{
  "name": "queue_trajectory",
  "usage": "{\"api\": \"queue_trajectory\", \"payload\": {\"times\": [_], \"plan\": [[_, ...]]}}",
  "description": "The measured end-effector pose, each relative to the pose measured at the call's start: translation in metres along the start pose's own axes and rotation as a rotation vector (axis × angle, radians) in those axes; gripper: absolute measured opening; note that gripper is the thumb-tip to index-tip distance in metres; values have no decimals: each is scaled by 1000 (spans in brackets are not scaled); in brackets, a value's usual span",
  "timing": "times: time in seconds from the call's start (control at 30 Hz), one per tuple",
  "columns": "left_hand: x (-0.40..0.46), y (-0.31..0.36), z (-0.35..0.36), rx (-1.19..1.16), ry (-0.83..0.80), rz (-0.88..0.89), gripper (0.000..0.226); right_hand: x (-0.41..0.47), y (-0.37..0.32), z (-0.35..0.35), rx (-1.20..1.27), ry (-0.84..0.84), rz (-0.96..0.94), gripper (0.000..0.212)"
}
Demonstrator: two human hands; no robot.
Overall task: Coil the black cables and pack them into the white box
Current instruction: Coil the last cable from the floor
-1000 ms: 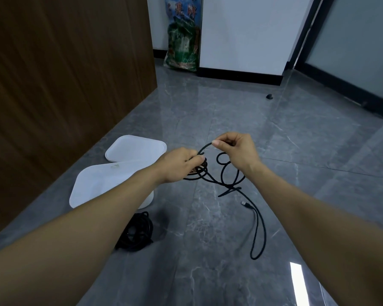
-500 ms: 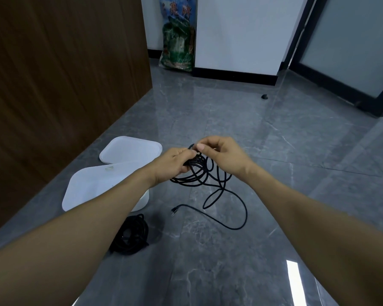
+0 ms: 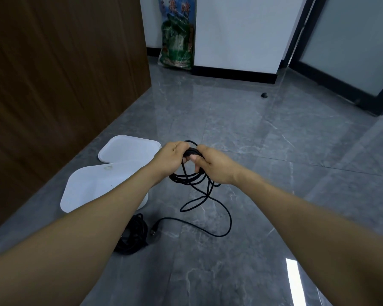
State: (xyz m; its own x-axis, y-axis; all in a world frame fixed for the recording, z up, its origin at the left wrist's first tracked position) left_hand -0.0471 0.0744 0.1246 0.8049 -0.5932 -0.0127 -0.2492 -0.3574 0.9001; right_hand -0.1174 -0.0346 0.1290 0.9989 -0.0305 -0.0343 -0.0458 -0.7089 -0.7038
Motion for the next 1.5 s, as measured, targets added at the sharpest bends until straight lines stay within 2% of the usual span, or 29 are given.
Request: {"api": "queue_trajectory", "payload": {"times": [0.1, 0.27, 0.47, 0.63, 0.8, 0.93, 1.0, 1.1, 1.23, 1.33, 1.4, 1.5], "plan": [[1, 2, 3, 51, 8, 8, 36, -2, 0, -3, -23, 52, 12, 24], [6, -14, -4, 131, 59, -87, 34, -9, 14, -18, 48, 153, 86, 29], [11, -20, 5, 31, 23, -221, 37, -14, 26, -33, 231, 312, 104, 32], [10, -26, 15, -75, -58, -406, 39, -15, 43, -39, 461, 428, 150, 34], [11, -29, 23, 78, -107, -443, 33, -13, 51, -44, 814, 585, 173, 35], [12, -35, 20, 252, -118, -431, 27, -14, 60, -57, 796, 691, 208, 39], [12, -38, 15, 305, -112, -441, 23, -17, 68, -58, 746, 673, 231, 38], [16, -35, 12, 414, -17, -402, 53, -18, 75, -53, 582, 596, 250, 34], [15, 9, 21, 136, 121, -53, 55, -16, 65, -42, 335, 436, 234, 31], [13, 30, 32, 127, -1, 143, 60, -14, 48, -33, 235, 260, 164, 29], [10, 28, 36, 178, -113, 162, 54, -13, 37, -30, 296, 195, 113, 27], [5, 22, 31, 150, -147, 141, 35, -14, 25, -29, 447, 155, 74, 27]]}}
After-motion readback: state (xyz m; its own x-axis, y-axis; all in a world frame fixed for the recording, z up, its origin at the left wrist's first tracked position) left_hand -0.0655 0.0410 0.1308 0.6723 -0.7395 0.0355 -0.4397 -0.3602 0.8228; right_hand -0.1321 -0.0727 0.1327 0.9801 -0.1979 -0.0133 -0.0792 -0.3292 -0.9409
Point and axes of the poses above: each hand's wrist, its own x-axis towards the middle knuckle, its own z-axis out of the palm, y = z × x, the point moved 3 cm from there along x, towards the middle knuckle, and after that the axes turned 1 degree about y, right-handed, at the moved point
